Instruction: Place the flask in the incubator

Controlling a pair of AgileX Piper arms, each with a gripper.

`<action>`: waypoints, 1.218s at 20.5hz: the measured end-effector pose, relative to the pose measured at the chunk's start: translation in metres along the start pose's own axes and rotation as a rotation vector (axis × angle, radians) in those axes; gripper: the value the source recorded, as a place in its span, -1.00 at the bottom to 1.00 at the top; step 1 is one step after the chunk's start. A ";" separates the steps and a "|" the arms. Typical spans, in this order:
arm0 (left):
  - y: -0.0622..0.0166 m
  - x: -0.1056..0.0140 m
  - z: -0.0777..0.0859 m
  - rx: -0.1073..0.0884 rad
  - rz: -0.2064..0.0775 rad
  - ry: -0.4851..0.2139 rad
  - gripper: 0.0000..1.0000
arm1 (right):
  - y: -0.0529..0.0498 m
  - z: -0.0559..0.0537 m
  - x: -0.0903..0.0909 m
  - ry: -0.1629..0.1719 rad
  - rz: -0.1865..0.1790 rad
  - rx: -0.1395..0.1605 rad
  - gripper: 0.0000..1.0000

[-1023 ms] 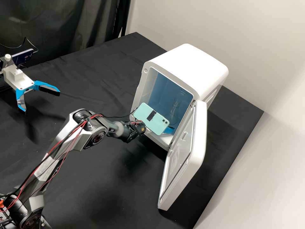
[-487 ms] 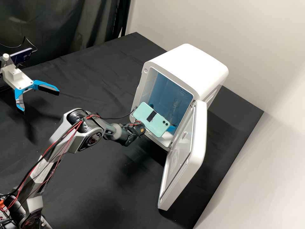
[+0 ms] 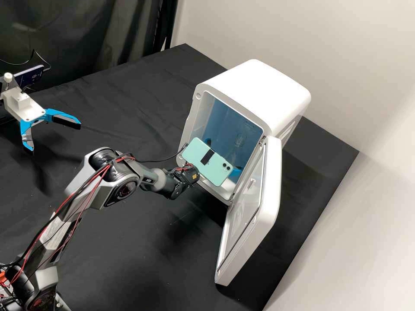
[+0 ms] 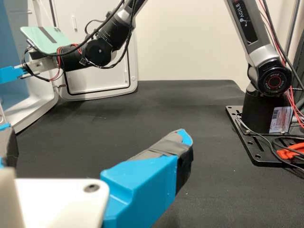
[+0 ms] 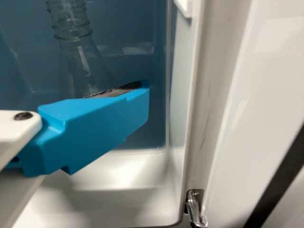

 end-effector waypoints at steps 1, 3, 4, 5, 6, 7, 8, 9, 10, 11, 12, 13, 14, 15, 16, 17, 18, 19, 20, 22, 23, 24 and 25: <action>0.0000 0.000 0.000 0.000 0.000 0.000 1.00 | 0.001 0.000 0.000 0.000 0.002 0.000 1.00; 0.0001 0.000 0.000 0.000 0.001 0.002 1.00 | 0.001 0.000 0.000 0.000 0.002 0.008 1.00; 0.0001 0.000 0.000 0.000 0.001 0.003 1.00 | 0.001 0.000 0.000 0.001 0.003 0.008 1.00; 0.0001 0.000 0.000 0.000 0.001 0.003 1.00 | 0.001 0.000 -0.001 0.001 0.003 0.012 1.00; 0.0000 0.000 0.000 0.000 0.000 0.003 1.00 | 0.001 0.000 -0.003 -0.002 0.001 0.016 1.00; 0.0000 0.000 -0.001 0.000 0.000 0.005 1.00 | 0.002 -0.001 -0.006 0.000 0.001 0.021 1.00; 0.0001 -0.001 -0.001 0.000 0.001 0.007 1.00 | 0.003 0.000 -0.010 0.003 0.002 0.027 1.00; 0.0001 -0.001 -0.001 -0.001 0.001 0.008 1.00 | 0.005 0.000 -0.014 0.013 0.009 0.029 1.00; 0.0001 -0.001 -0.001 0.000 0.000 0.008 1.00 | 0.007 0.000 -0.020 0.022 0.018 0.033 1.00; 0.0001 -0.001 -0.001 -0.002 0.000 0.008 1.00 | 0.009 0.000 -0.027 0.029 0.028 0.037 1.00; 0.0001 -0.001 -0.001 -0.004 0.000 0.008 1.00 | 0.011 0.002 -0.035 0.034 0.039 0.043 1.00; 0.0000 -0.001 -0.001 -0.004 -0.001 0.006 1.00 | 0.012 0.002 -0.045 0.045 0.054 0.052 1.00; 0.0000 -0.001 -0.001 -0.006 -0.001 0.006 1.00 | 0.014 0.001 -0.055 0.056 0.064 0.053 1.00; -0.0001 -0.001 -0.001 -0.005 -0.002 0.007 1.00 | 0.013 0.002 -0.064 0.066 0.073 0.055 1.00; -0.0002 -0.001 -0.002 -0.004 -0.003 0.008 1.00 | 0.015 0.003 -0.074 0.078 0.089 0.056 1.00; -0.0005 -0.001 -0.001 -0.004 -0.005 0.005 1.00 | 0.015 0.003 -0.084 0.089 0.102 0.058 1.00; -0.0007 -0.001 -0.001 -0.002 -0.008 0.002 1.00 | 0.015 0.002 -0.093 0.103 0.107 0.053 1.00; -0.0007 -0.001 0.000 -0.002 -0.009 -0.002 1.00 | 0.015 0.004 -0.103 0.110 0.114 0.052 1.00; 0.0001 -0.002 0.000 0.005 -0.006 -0.004 1.00 | 0.014 0.007 -0.113 0.114 0.116 0.050 1.00; 0.0015 -0.002 0.001 0.015 0.001 -0.004 1.00 | 0.010 0.008 -0.135 0.135 0.121 0.046 1.00; 0.0017 -0.003 0.002 0.020 0.001 -0.007 1.00 | 0.005 0.010 -0.148 0.143 0.117 0.047 1.00; 0.0017 -0.003 0.003 0.025 -0.001 -0.012 1.00 | 0.003 0.010 -0.157 0.152 0.116 0.047 1.00; 0.0017 -0.003 0.004 0.034 -0.004 -0.019 1.00 | -0.001 0.010 -0.170 0.158 0.110 0.047 1.00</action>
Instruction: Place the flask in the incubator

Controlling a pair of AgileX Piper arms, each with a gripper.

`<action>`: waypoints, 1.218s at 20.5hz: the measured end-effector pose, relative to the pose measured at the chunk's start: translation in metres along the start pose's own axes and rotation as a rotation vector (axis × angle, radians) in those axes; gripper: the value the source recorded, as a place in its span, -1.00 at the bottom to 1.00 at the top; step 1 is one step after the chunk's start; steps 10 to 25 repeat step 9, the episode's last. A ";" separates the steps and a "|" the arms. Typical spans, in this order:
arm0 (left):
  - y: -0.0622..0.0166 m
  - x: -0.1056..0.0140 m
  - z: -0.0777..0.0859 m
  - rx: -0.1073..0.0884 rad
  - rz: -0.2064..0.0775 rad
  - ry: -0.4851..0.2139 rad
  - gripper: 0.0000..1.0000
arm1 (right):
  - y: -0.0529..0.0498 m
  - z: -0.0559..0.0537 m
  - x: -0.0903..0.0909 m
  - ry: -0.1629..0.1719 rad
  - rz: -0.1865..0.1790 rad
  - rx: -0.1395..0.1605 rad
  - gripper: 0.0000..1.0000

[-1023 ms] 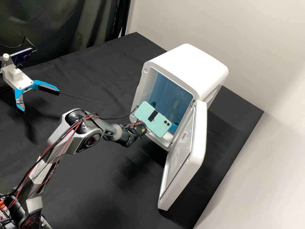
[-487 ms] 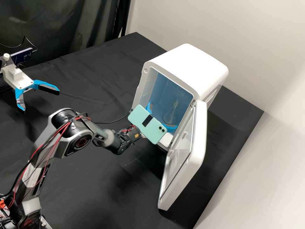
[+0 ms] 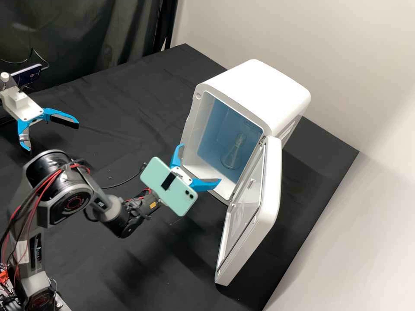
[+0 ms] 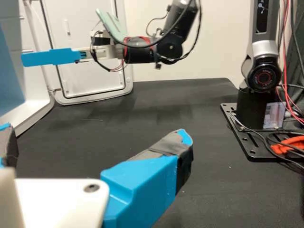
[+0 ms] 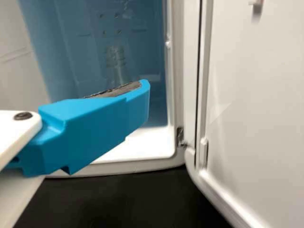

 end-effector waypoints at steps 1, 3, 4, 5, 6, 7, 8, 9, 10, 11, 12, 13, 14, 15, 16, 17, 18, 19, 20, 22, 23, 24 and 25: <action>0.0004 0.000 0.000 0.005 0.001 -0.001 1.00 | -0.003 -0.002 -0.014 -0.009 -0.016 0.003 1.00; 0.0017 -0.001 0.001 0.012 0.007 0.002 1.00 | -0.007 -0.006 -0.033 -0.012 -0.033 0.005 1.00; 0.0028 -0.002 0.001 0.005 0.013 0.008 1.00 | -0.008 -0.008 -0.041 -0.011 -0.033 0.006 1.00; 0.0035 -0.003 0.001 -0.012 0.018 0.009 1.00 | -0.009 -0.008 -0.050 -0.015 -0.037 0.007 1.00; 0.0039 -0.003 0.001 -0.030 0.020 0.009 1.00 | -0.009 -0.010 -0.056 -0.013 -0.036 0.006 1.00; 0.0039 -0.003 0.001 -0.062 0.020 0.009 1.00 | -0.009 -0.010 -0.064 -0.016 -0.039 0.007 1.00; 0.0039 -0.003 0.001 -0.077 0.020 0.009 1.00 | -0.010 -0.011 -0.068 -0.013 -0.041 0.007 1.00; 0.0039 -0.003 0.001 -0.083 0.020 0.010 1.00 | -0.011 -0.012 -0.072 -0.010 -0.046 0.007 1.00; 0.0039 -0.003 0.001 -0.083 0.020 0.010 1.00 | -0.011 -0.012 -0.072 -0.010 -0.046 0.007 1.00; 0.0039 -0.003 0.001 -0.083 0.020 0.010 1.00 | -0.011 -0.012 -0.072 -0.010 -0.046 0.007 1.00; 0.0039 -0.003 0.001 -0.083 0.020 0.010 1.00 | -0.011 -0.012 -0.072 -0.010 -0.046 0.007 1.00; 0.0039 -0.003 0.001 -0.083 0.020 0.010 1.00 | -0.011 -0.012 -0.072 -0.010 -0.046 0.007 1.00; 0.0039 -0.003 0.001 -0.083 0.020 0.010 1.00 | -0.011 -0.012 -0.072 -0.010 -0.046 0.007 1.00; 0.0039 -0.003 0.001 -0.083 0.020 0.010 1.00 | -0.011 -0.012 -0.072 -0.010 -0.046 0.007 1.00; 0.0039 -0.003 0.001 -0.083 0.020 0.010 1.00 | -0.011 -0.012 -0.072 -0.010 -0.046 0.007 1.00; 0.0039 -0.003 0.001 -0.083 0.020 0.010 1.00 | -0.011 -0.012 -0.072 -0.010 -0.046 0.007 1.00; 0.0039 -0.003 0.001 -0.083 0.020 0.010 1.00 | -0.011 -0.012 -0.072 -0.010 -0.046 0.007 1.00; 0.0039 -0.003 0.001 -0.083 0.020 0.010 1.00 | -0.011 -0.012 -0.072 -0.010 -0.046 0.007 1.00; 0.0039 -0.003 0.001 -0.083 0.020 0.010 1.00 | -0.011 -0.012 -0.072 -0.010 -0.046 0.007 1.00; 0.0039 -0.003 0.001 -0.083 0.020 0.010 1.00 | -0.011 -0.012 -0.072 -0.010 -0.046 0.007 1.00; 0.0039 -0.003 0.001 -0.083 0.020 0.010 1.00 | -0.011 -0.012 -0.072 -0.010 -0.046 0.007 1.00; 0.0039 -0.003 0.001 -0.083 0.020 0.010 1.00 | -0.011 -0.012 -0.072 -0.010 -0.046 0.007 1.00; 0.0039 -0.003 0.001 -0.083 0.020 0.010 1.00 | -0.011 -0.012 -0.072 -0.010 -0.046 0.007 1.00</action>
